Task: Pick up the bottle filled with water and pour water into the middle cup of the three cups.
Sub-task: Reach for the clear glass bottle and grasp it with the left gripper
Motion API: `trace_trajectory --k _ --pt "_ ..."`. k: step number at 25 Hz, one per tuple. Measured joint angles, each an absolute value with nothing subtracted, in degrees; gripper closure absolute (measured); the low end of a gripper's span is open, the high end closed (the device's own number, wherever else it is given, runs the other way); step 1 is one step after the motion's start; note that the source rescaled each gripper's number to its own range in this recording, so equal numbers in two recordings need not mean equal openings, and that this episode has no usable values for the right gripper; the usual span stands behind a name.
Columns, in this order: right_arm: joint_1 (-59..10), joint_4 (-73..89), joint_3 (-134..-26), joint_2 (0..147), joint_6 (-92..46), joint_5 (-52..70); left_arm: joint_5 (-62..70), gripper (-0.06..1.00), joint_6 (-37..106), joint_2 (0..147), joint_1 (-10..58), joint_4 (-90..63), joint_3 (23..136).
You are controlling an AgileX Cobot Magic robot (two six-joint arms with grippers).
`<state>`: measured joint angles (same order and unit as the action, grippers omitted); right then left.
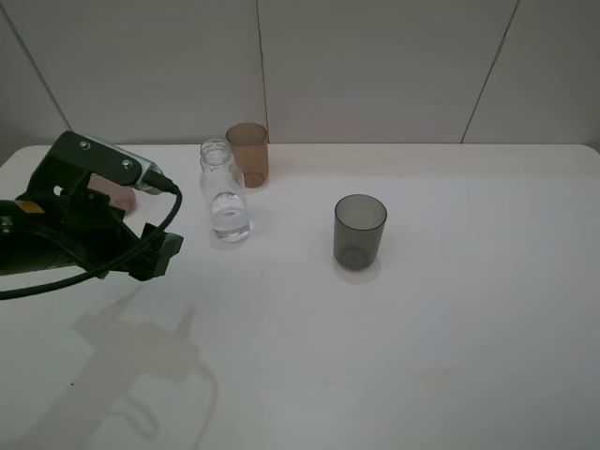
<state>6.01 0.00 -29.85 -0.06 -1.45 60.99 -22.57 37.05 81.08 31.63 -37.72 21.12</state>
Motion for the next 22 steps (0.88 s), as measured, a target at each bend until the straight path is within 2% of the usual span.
trace_trajectory --k 3,9,16,22 --pt "6.01 0.0 -29.85 -0.06 -1.45 60.99 -31.38 -0.06 29.07 85.42 33.9 -33.12 19.66" --pt "6.01 0.0 -29.85 -0.06 -1.45 60.99 -47.47 -0.06 9.84 94.77 34.06 -20.81 19.23" --pt "6.01 0.0 -29.85 -0.06 -1.45 60.99 -66.31 -0.06 4.7 108.21 34.06 -15.97 19.18" --pt "6.01 0.0 -29.85 -0.06 -1.45 60.99 -68.38 -0.06 3.03 116.18 34.06 -14.67 20.99"
